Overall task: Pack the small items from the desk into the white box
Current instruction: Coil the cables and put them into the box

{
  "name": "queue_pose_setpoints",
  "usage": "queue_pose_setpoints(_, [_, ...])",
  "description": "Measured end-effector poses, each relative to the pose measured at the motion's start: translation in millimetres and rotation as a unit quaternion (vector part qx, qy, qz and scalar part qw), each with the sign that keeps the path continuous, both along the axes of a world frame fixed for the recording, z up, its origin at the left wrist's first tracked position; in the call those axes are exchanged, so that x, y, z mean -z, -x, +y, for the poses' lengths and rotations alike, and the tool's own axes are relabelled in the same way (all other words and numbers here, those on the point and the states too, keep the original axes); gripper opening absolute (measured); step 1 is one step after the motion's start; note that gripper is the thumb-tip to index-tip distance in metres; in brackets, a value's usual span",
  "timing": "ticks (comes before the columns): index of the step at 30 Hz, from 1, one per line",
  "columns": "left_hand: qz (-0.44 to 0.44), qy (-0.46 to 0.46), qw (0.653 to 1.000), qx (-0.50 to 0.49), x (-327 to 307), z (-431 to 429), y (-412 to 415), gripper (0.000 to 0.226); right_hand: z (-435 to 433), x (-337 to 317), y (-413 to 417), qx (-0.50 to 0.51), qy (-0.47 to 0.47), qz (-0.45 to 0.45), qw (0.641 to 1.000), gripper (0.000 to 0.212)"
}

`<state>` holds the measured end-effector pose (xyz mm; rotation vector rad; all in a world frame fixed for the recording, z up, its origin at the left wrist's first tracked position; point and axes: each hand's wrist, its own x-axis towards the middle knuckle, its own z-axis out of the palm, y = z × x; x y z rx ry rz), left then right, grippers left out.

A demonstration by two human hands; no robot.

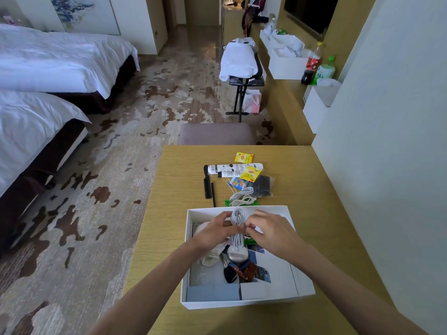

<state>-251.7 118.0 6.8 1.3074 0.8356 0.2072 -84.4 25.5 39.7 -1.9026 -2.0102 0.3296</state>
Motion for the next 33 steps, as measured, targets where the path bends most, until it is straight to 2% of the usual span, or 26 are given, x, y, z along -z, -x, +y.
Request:
queue_pose_setpoints(5, [-0.006,0.087,0.996,0.028,-2.0,-4.0,0.1,0.067,-5.5,4.6,-9.5,0.011,-0.029,-0.054,0.998,0.018])
queue_pose_setpoints(9, [-0.034,0.142,0.988,0.052,0.2,-4.0,0.0,0.05,-6.3,8.0,-15.4,0.016,-0.037,-0.082,0.996,0.017])
queue_pose_setpoints(14, [-0.027,0.189,0.982,-0.005,6.9,-2.3,0.7,0.044,0.0,16.5,-19.8,0.04,-0.022,-0.117,0.992,0.016])
queue_pose_setpoints(17, [-0.015,0.185,0.982,-0.027,12.0,-5.5,-0.1,0.052,6.5,23.9,-22.0,0.049,0.008,-0.14,0.989,0.021])
queue_pose_setpoints(19, [0.026,0.156,0.986,-0.049,15.1,-7.1,-2.0,0.062,10.6,28.3,-21.3,0.053,0.022,-0.147,0.987,0.023])
queue_pose_setpoints(22, [0.116,0.069,0.991,-0.02,14.5,-7.0,-2.1,0.074,17.3,33.7,-19.0,0.052,0.045,-0.162,0.984,0.024])
queue_pose_setpoints(25, [0.203,-0.138,0.969,0.021,13.6,-5.7,0.7,0.06,25.9,38.8,-15.6,0.049,0.072,-0.182,0.979,0.024])
queue_pose_setpoints(29, [0.269,-0.389,0.877,0.085,9.2,-4.1,8.0,0.044,36.8,48.3,-8.7,0.046,0.09,-0.203,0.974,0.022])
queue_pose_setpoints(33, [0.327,-0.521,0.774,0.149,15.2,-2.6,5.9,0.045,45.2,56.8,-6.0,0.041,0.093,-0.222,0.97,0.022])
